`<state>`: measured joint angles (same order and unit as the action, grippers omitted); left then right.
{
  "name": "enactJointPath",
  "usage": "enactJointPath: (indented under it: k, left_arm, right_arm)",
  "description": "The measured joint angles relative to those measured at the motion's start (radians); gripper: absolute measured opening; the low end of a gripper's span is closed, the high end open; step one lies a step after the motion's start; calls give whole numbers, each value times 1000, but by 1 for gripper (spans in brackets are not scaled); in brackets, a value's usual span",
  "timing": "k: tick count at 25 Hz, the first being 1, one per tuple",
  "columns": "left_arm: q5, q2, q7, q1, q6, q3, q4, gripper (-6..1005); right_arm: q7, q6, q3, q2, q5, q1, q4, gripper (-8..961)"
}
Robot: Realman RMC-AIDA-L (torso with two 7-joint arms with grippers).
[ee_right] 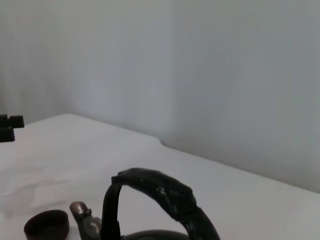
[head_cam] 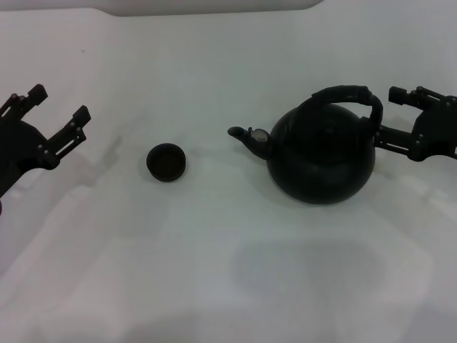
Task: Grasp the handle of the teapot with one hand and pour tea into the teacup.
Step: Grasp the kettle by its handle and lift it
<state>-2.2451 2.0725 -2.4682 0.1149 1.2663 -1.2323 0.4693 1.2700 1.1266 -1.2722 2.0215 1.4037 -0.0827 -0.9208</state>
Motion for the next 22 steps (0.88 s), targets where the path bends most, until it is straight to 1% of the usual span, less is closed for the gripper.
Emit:
enactJointPath:
  k: [9,14,22]
  left_arm:
    - [1,0,0,-1,-3,1,0,816]
    - [1,0,0,0,-5,0,0,816]
    - [1,-2,0,0,-7,1,0,815]
  right_arm:
    - [-11,2,0,0,-11,2,7,779]
    - [-10,0,0,-1,-17,0,17,544]
    - [-33,2,0,2,-22,-2,17,483]
